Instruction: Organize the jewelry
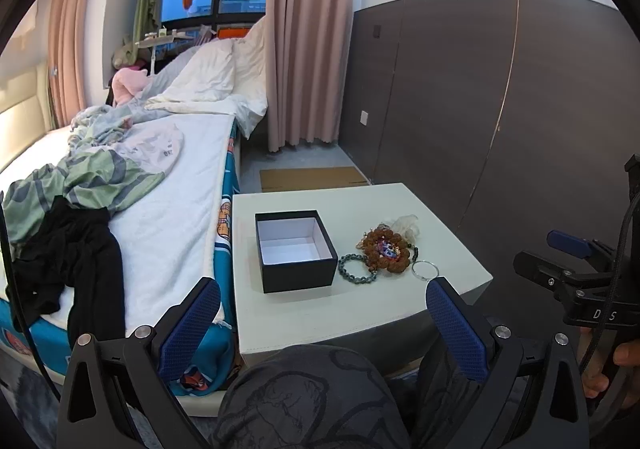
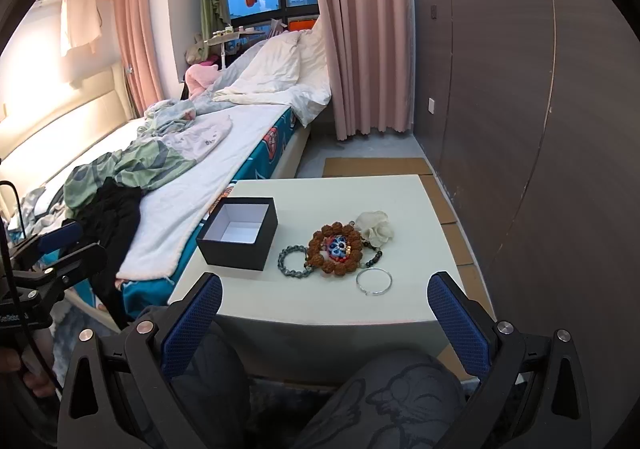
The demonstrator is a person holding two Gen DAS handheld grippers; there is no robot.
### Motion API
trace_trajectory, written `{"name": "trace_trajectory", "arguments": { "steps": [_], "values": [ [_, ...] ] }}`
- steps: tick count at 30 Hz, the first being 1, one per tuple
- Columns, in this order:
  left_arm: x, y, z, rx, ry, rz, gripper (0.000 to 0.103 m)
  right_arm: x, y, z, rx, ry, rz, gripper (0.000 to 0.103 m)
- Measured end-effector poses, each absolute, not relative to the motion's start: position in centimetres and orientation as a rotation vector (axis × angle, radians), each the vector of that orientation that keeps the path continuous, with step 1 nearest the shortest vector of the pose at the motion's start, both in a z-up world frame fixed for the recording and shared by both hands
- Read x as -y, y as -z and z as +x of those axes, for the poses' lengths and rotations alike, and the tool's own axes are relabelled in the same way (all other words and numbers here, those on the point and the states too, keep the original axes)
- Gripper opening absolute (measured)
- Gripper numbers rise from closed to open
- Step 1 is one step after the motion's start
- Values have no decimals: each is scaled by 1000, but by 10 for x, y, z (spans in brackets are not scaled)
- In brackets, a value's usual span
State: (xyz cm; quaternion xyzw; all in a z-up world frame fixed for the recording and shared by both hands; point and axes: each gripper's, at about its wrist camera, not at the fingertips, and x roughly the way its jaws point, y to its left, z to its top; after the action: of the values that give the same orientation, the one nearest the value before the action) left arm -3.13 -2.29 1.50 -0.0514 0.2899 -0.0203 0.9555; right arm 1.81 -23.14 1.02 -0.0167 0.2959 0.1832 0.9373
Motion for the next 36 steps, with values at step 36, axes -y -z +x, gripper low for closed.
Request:
{"name": "trace_trajectory", "arguments": {
  "steps": [36],
  "values": [
    [30,-8,-9,-632,66,-90,102,251,13,44,-661,-408,63,103]
  ]
}}
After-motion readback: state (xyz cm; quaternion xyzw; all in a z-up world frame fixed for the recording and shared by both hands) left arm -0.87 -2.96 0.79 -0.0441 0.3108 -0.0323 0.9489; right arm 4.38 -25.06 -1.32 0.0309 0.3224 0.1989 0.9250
